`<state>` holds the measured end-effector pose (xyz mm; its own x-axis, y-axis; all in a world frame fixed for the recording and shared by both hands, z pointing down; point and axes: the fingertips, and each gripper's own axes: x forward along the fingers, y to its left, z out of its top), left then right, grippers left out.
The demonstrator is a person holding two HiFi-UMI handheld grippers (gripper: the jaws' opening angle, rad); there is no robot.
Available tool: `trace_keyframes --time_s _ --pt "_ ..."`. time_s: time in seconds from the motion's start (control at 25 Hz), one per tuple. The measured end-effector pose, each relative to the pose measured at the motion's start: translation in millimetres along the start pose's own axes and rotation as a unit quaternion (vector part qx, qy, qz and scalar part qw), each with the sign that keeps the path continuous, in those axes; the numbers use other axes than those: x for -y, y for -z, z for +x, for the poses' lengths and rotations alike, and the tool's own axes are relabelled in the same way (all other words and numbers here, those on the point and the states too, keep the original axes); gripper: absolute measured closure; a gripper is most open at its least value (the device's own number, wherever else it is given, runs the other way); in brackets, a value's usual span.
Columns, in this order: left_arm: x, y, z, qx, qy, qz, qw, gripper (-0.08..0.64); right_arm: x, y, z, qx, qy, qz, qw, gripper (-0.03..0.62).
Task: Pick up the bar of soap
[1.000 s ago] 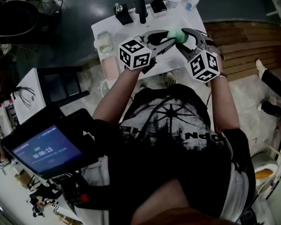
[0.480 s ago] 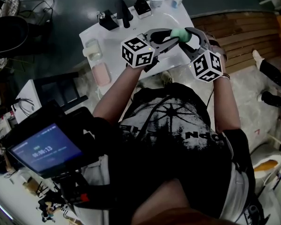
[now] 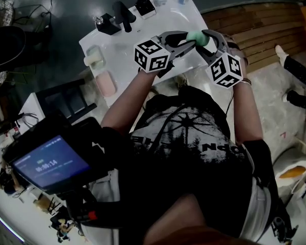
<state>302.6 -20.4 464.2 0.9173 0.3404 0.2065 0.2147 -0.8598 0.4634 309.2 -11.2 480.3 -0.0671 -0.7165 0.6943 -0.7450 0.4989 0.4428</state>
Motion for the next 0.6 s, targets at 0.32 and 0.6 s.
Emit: trace_keyframes --time_s 0.32,0.6 --pt "-19.0 41.1 31.9 -0.033 0.012 -0.048 0.9982 0.42 -14.0 46.0 25.0 -0.025 -0.037 0.03 0.999 0.332" --pt "-33.2 79.7 57.1 -0.06 0.013 -0.099 0.9932 0.42 -30.3 84.7 46.0 -0.039 -0.077 0.048 0.995 0.333"
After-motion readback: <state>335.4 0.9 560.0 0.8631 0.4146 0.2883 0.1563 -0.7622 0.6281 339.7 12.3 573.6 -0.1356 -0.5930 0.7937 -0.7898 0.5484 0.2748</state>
